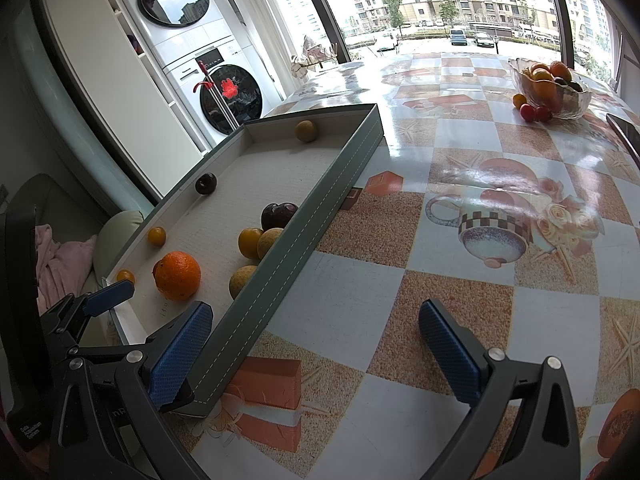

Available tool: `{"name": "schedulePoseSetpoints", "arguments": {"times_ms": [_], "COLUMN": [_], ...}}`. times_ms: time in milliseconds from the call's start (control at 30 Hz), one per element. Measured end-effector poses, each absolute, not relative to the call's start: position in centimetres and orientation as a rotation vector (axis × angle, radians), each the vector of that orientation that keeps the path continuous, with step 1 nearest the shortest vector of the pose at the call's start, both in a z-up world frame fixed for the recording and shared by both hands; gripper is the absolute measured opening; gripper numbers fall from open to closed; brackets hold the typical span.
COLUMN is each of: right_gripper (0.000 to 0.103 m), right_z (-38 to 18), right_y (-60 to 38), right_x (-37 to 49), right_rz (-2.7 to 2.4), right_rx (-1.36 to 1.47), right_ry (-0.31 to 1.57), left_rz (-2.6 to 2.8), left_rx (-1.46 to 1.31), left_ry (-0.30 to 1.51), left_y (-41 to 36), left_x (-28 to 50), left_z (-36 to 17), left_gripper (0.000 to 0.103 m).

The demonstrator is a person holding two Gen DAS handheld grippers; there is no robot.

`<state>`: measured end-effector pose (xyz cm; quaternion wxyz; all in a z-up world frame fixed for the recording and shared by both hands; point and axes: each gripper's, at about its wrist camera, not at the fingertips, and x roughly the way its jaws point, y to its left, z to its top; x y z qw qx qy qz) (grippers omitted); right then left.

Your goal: Organize fruits

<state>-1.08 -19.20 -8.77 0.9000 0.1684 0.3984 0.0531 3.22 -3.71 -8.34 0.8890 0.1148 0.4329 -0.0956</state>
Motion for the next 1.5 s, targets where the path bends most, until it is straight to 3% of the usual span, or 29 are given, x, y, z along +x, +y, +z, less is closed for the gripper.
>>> {"name": "schedulePoseSetpoints", "arguments": {"times_ms": [700, 1000, 1500], "right_gripper": [0.103, 0.103, 0.103], "right_z": [-8.8, -7.4, -1.7], "right_y": [-19.2, -18.7, -16.2], "right_x": [-1.1, 1.4, 4.1], "right_rz": [0.112, 0.107, 0.024], "right_rx": [0.343, 0.274, 0.035], "right_ry": [0.833, 1.036, 1.121], "left_rz": [-0.204, -0.230, -0.206], "left_rx": [0.239, 0.240, 0.231], "left_ry": [0.903, 0.939, 0.987], "left_y": [-3.8, -4.2, -2.8], "left_x": [3.3, 3.8, 4.6], "left_z": [-8.3, -8.4, -5.3], "left_gripper": [0.102, 0.102, 0.102]}}
